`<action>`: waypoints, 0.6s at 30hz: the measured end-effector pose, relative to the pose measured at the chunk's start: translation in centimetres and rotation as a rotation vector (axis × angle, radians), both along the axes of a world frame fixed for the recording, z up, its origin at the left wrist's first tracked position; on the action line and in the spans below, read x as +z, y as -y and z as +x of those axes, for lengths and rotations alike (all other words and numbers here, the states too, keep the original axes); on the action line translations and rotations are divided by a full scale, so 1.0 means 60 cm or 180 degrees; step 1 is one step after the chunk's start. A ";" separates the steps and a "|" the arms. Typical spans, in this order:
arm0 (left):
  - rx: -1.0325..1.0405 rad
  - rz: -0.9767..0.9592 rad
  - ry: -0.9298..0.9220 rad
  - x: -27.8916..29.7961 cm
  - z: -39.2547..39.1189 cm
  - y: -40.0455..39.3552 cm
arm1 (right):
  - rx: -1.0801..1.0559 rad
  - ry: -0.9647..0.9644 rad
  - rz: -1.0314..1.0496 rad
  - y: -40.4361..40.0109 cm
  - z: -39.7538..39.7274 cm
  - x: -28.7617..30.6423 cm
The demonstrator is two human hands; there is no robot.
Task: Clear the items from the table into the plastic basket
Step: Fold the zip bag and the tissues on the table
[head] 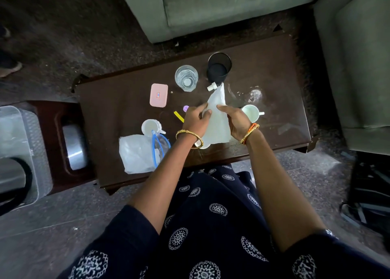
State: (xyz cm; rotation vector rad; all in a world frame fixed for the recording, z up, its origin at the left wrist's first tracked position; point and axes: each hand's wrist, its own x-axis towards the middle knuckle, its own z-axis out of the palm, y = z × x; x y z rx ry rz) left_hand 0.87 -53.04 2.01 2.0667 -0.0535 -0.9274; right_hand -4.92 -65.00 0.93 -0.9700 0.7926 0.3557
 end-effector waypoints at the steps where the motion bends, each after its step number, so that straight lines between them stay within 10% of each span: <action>1: 0.0061 -0.0043 -0.0045 0.002 0.001 0.003 | 0.0077 -0.0054 -0.0046 0.005 0.002 0.000; 11: 0.0431 -0.0304 -0.0915 0.011 0.033 0.025 | 0.0786 -0.0252 -0.0357 0.030 0.021 0.014; 18: 0.0891 -0.0188 -0.0743 -0.016 0.044 0.008 | -0.0241 -0.0674 -0.0680 0.056 0.015 0.002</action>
